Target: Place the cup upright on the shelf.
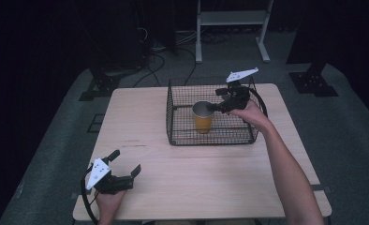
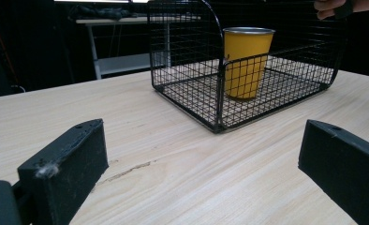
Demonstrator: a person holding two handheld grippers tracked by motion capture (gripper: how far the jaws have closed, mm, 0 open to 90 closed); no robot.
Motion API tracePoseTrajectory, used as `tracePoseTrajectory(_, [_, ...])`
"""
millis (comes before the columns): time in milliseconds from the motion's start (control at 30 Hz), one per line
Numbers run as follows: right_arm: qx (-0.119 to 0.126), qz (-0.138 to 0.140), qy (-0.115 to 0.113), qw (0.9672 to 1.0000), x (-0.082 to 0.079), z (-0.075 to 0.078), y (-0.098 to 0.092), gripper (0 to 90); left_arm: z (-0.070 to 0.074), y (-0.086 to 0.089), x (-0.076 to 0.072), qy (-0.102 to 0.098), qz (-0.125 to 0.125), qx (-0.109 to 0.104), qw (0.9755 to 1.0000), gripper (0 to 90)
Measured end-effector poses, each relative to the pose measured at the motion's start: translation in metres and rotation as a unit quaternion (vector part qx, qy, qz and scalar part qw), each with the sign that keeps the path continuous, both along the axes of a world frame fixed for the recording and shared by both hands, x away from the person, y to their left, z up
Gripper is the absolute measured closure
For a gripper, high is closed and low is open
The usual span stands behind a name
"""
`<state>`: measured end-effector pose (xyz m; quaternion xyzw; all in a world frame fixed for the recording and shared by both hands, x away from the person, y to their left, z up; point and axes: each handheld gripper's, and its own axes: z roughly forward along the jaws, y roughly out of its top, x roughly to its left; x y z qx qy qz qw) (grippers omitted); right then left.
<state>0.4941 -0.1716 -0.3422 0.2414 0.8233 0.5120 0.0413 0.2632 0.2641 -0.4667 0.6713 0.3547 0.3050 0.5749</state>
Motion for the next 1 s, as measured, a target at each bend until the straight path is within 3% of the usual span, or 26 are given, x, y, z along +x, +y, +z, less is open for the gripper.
tracePoseTrajectory(367, [0.023, 0.01, 0.0, 0.9997, -0.025, 0.008, -0.008, 0.0, 0.0, 0.0, -0.001, -0.001, -0.001, 0.001, 1.0, 0.8])
tracePoseTrajectory(1000, [0.027, 0.022, -0.004, 0.9994, -0.062, 0.009, -0.033, 0.0, 0.0, -0.001, -0.001, -0.001, -0.001, 0.003, 1.0, 0.8])
